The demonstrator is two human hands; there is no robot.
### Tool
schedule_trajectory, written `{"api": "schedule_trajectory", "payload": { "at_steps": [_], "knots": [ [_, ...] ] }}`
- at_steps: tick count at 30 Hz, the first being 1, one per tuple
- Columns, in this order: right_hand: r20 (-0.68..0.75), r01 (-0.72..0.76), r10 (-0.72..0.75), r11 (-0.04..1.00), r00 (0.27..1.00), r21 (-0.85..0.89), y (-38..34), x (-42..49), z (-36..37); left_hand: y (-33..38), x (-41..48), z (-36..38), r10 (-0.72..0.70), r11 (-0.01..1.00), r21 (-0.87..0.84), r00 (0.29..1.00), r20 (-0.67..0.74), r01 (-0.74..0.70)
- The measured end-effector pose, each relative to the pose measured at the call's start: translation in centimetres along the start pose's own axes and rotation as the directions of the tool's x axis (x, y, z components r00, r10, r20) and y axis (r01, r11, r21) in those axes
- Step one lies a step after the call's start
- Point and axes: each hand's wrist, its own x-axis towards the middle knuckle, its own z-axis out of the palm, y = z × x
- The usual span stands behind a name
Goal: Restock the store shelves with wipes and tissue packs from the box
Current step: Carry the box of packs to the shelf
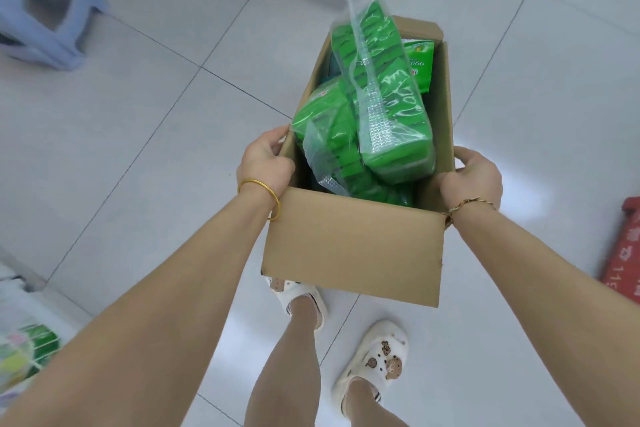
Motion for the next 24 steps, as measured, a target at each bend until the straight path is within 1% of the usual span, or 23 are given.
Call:
{"api": "schedule_trajectory", "payload": {
  "at_steps": [4, 7, 10, 16, 18, 20, 22, 24],
  "knots": [
    [0.053, 0.063, -0.062, 0.998, 0.997, -0.025, -8.3, 0.5, 3.9, 2.0, 4.2, -6.1, -0.023, 0.998, -0.056, 0.998, -0.064, 0.020],
    [0.084, 0.119, -0.115, 0.992, 0.990, -0.047, -14.7, 1.0, 7.5, 3.6, 8.1, -11.2, -0.042, 0.998, -0.055, 0.993, -0.108, 0.036],
    [0.127, 0.185, -0.177, 0.981, 0.976, -0.055, -21.3, 1.4, 11.5, 4.9, 12.0, -16.5, -0.046, 0.994, -0.102, 0.985, -0.164, 0.030],
    [0.235, 0.294, -0.268, 0.952, 0.934, -0.081, -34.9, 3.3, 19.5, 7.6, 21.0, -26.1, -0.123, 0.978, -0.196, 0.961, -0.246, 0.075],
    [0.263, 0.353, -0.320, 0.932, 0.910, -0.087, -39.4, 4.8, 22.5, 8.6, 24.6, -28.7, -0.134, 0.970, -0.234, 0.951, -0.280, 0.068],
    [0.288, 0.410, -0.361, 0.903, 0.887, -0.129, -43.5, 6.0, 25.4, 9.2, 28.2, -31.1, -0.144, 0.967, -0.247, 0.939, -0.313, 0.066],
    [0.313, 0.428, -0.366, 0.890, 0.877, -0.160, -48.0, 7.5, 29.1, 9.6, 32.6, -33.6, -0.162, 0.955, -0.289, 0.926, -0.340, 0.061],
    [0.321, 0.455, -0.386, 0.873, 0.865, -0.177, -50.9, 8.9, 31.6, 9.8, 35.6, -35.3, -0.181, 0.947, -0.315, 0.921, -0.345, 0.068]
  ]
}}
